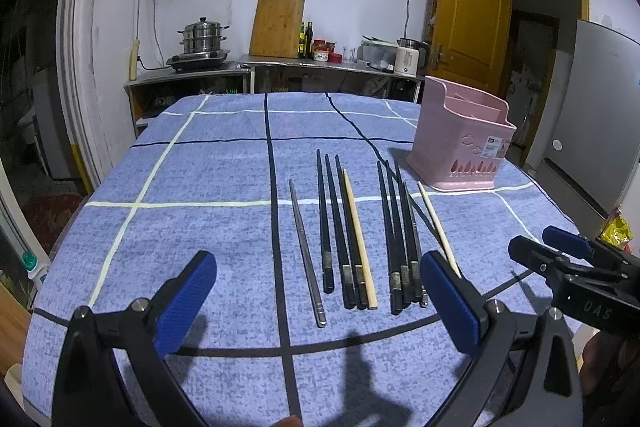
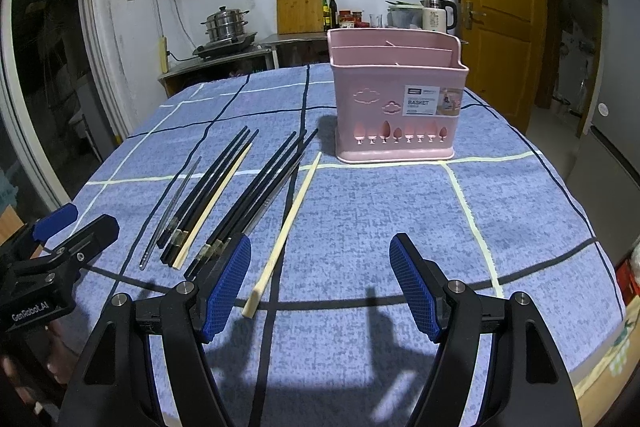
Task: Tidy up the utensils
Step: 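Lower the left tool onto a thin metal chopstick and close it while the right tool grasps another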
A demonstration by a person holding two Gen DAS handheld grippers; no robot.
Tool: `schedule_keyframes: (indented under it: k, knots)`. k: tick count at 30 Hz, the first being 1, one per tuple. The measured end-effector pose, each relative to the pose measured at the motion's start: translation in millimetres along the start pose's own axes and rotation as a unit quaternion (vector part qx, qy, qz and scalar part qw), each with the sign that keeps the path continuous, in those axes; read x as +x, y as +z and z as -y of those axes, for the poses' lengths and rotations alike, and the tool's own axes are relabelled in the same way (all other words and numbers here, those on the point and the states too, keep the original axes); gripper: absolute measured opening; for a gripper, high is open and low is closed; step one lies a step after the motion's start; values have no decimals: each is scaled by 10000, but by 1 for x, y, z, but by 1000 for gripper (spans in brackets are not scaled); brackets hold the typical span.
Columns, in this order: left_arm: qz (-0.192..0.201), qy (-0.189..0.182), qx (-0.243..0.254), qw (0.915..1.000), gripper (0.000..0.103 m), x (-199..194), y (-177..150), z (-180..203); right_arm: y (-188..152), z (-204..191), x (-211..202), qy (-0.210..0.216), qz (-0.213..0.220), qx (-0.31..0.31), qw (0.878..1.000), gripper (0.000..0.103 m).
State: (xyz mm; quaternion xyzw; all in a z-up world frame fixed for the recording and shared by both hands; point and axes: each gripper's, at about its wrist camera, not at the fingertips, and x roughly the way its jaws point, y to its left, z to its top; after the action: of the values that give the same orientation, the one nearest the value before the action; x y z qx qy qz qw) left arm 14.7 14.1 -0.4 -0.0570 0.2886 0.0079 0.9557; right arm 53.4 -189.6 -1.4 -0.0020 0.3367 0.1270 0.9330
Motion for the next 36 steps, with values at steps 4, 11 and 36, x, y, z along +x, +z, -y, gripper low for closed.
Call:
schedule_keyframes:
  k: [4,11,36]
  knots:
    - [-263,78,63,9996,103,16,8,-8,8,-5,12,95,-73,-23,9999,72]
    - [-846,-10,-72,9964,94,55,27,-26,25,-16,37,298,-182,-75,9994,72]
    - [-1960,-26,-324,9801,58,147,55,-40,68,-30,142,503,-1112,185,9924,17]
